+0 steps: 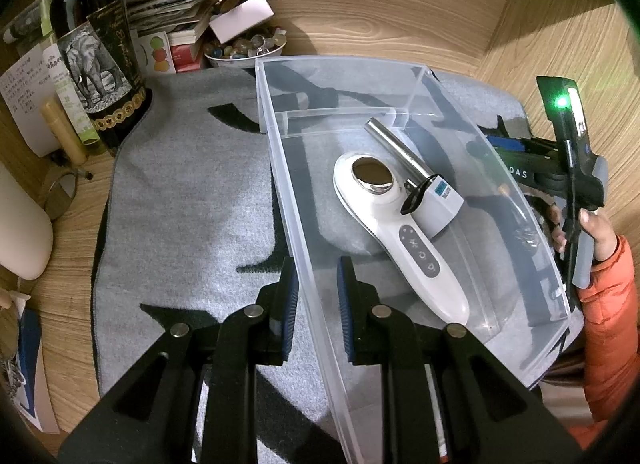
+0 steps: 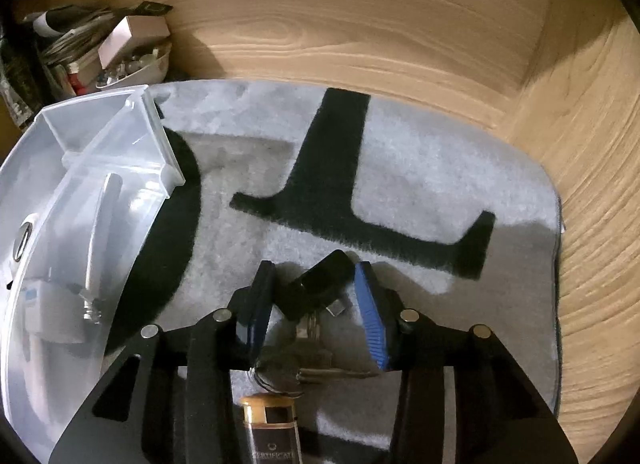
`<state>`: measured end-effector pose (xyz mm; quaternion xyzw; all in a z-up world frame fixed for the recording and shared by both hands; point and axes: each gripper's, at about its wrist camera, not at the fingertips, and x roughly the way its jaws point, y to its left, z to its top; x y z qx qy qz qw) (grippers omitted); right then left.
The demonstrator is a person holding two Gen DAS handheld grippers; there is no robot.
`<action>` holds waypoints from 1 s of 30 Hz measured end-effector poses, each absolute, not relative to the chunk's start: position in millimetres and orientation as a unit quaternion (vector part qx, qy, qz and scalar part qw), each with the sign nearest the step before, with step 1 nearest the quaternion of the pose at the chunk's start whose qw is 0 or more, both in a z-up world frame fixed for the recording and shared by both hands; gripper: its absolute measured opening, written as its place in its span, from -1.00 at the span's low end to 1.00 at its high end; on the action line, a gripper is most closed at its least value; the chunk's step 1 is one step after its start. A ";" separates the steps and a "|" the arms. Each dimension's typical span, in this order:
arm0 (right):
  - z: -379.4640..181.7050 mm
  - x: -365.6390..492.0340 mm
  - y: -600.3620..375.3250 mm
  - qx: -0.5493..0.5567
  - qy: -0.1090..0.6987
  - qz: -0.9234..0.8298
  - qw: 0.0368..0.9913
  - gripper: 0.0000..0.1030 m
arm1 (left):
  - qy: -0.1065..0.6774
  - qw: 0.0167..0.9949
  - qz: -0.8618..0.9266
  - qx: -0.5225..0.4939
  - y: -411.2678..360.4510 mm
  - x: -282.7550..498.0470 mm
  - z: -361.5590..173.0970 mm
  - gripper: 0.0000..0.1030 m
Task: Organize rigid objects
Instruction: 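Grasp the black USB stick with attached keys using the right gripper, then carry the black USB stick over the clear box and open the right gripper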
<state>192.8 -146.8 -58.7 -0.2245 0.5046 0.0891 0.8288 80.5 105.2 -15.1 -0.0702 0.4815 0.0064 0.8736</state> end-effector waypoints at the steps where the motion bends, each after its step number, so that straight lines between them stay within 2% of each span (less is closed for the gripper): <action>1: -57.7 191.4 -146.1 -0.226 0.503 0.089 0.829 -0.28 | 0.482 0.873 0.007 -0.070 104.6 80.8 -14.9 -0.65; 30: 45.1 100.9 -85.5 -0.205 0.372 0.209 0.881 -0.28 | 0.481 0.874 0.007 -0.066 105.2 81.2 -14.6 -0.65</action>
